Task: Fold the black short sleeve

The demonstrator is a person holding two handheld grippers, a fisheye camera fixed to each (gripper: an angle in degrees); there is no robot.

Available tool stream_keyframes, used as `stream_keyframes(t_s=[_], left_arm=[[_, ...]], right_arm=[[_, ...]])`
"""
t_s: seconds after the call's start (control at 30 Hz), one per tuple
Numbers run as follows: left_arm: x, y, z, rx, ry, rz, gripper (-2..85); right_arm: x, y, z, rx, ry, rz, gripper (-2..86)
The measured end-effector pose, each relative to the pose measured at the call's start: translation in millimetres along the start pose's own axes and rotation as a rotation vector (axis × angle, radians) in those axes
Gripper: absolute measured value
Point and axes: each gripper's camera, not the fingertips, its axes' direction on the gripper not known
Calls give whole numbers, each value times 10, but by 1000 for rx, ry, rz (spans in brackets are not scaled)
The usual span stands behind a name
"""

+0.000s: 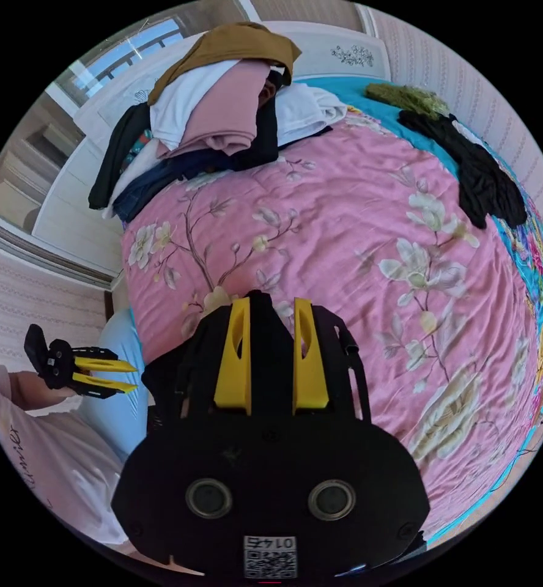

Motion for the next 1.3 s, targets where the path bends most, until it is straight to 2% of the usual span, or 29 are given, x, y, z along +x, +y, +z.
stream_keyframes(t_s=[0.13,0.3,0.5,0.7,0.97,1.1,1.3], left_arm=[[64,-81,394,-85,-10,-20,84],[202,-95,550,-95,-44,34,59],[482,41,551,-32,-59,88,3],[1059,106,327,46,-53,316,-7],[2237,67,287,110,-28,666,-7],[2629,-28,639,129,-19,754,-2],[3203,-648,1409,-42,76,768,7]], right_arm=[[-113,-32,370,-212,-13,-30,128],[-268,200,286,-204,68,-52,62],[-338,1003,-388,41,22,-21,38],[-465,2420,-1240,309,107,77,32],[-661,4645,-2102,634,161,327,31],[-631,5168,-2227,592,231,421,31],[-128,5999,-2017,435,241,744,30]])
